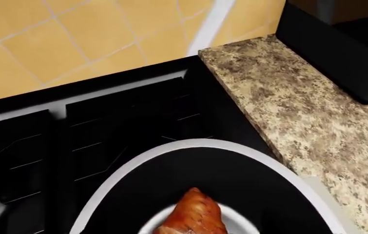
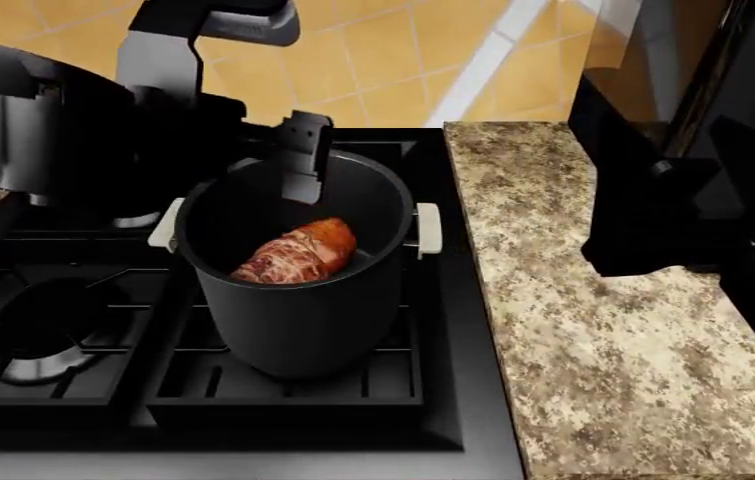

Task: Frozen meat rests on a plate on the counter. Retrieve the meat and place it in a pot on a burner. Then turn the burner on.

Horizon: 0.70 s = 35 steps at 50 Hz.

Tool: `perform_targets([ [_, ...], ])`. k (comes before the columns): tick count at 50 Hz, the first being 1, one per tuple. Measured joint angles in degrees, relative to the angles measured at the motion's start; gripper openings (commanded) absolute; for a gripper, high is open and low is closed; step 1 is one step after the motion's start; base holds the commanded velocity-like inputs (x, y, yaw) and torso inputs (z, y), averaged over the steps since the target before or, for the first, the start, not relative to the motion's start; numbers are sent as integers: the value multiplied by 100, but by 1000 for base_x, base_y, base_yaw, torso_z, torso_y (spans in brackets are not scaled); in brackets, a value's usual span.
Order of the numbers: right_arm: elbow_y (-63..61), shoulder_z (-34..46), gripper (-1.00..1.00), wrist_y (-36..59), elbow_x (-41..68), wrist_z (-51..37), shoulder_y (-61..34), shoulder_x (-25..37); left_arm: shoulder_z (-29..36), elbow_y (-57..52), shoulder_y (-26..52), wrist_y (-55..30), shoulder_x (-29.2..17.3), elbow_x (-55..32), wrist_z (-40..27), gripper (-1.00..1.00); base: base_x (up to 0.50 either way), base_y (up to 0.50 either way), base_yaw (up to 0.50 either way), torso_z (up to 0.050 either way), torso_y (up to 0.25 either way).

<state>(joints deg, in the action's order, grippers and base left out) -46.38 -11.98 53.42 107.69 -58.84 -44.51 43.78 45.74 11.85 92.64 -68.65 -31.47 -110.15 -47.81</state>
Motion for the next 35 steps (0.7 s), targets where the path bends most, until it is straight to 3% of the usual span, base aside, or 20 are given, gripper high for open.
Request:
perform_targets([
  [13,-41,83,100,-18,-8,-50,-37,-20,-663,-1389,-20,526,-637,-517,-727,100,-17,0,0,0,0],
  [24,-58,239,100,-18,16,-181,-131,-19,-1214,-2500,-48,905,-1191,-769,-1122,100,-468,182,0,0,0],
  [35,-83,318,100,-39,83,-275,-199,24,-1470,-3020,-69,1085,-1463,-835,-1276,100,-487,196,0,0,0],
])
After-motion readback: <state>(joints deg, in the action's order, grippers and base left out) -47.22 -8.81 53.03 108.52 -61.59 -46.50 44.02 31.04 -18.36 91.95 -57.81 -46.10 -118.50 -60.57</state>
